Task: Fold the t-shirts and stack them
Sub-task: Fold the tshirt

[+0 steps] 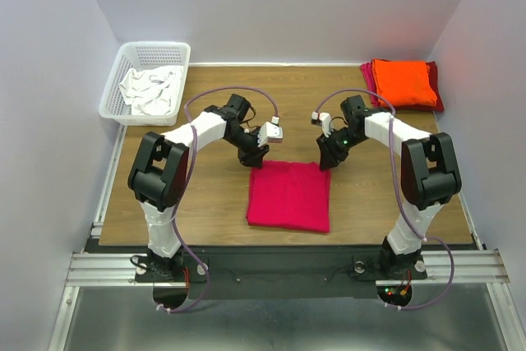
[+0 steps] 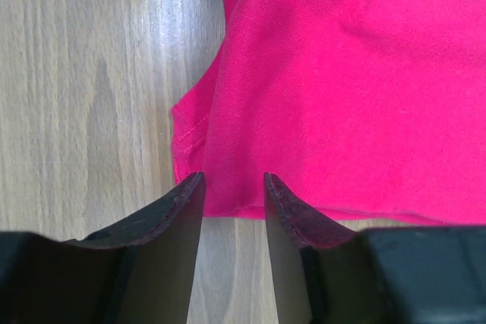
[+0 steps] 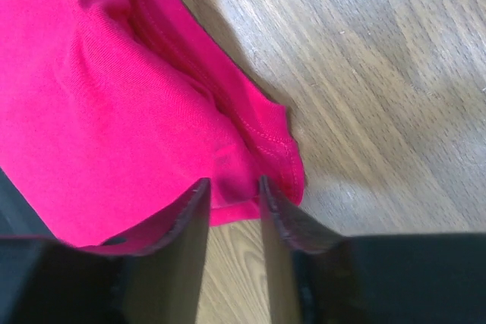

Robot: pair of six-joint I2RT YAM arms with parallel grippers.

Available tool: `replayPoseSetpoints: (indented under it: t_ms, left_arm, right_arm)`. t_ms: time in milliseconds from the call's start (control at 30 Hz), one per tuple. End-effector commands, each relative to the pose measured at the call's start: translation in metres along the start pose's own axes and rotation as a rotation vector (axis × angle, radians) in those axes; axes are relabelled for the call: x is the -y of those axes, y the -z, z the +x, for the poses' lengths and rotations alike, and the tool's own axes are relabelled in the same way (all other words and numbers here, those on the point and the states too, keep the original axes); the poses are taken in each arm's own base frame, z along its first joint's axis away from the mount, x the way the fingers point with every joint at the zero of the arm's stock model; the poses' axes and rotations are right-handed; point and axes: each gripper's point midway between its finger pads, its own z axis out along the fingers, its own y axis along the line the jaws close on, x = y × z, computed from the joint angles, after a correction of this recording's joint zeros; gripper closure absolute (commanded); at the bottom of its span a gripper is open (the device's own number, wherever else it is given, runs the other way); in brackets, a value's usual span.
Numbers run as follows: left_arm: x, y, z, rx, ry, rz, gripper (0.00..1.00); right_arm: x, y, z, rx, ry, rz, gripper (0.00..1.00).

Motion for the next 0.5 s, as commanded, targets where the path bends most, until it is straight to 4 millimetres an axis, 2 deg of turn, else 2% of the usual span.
replayPoseSetpoints:
  t_ms: [0, 67, 233, 267, 400, 467]
  left_arm:
    - [0.000, 0.008, -0.018, 0.039, -0.037, 0.013, 0.56]
    - [0.000, 0.007, -0.017, 0.034, -0.038, 0.018, 0.59]
    - [0.001, 0.007, -0.015, 0.023, -0.039, 0.025, 0.77]
    - [0.000, 0.008, -0.015, 0.022, -0.040, 0.022, 0.79]
    - [0.000, 0.012, -0.015, 0.020, -0.043, 0.017, 0.90]
    - [0.000, 0.012, -0.014, 0.018, -0.044, 0.015, 0.89]
  right_arm:
    - [-0.010, 0.012, -0.010, 0.040, 0.041, -0.008, 0.65]
    - [-0.010, 0.013, -0.010, 0.040, 0.042, -0.006, 0.73]
    - [-0.012, 0.018, -0.014, 0.048, 0.048, 0.004, 0.91]
    - [-0.012, 0.019, -0.014, 0.047, 0.047, 0.006, 0.99]
    - [-0.013, 0.025, -0.016, 0.051, 0.059, 0.028, 0.99]
    - [-0.014, 0.029, -0.018, 0.057, 0.063, 0.038, 0.99]
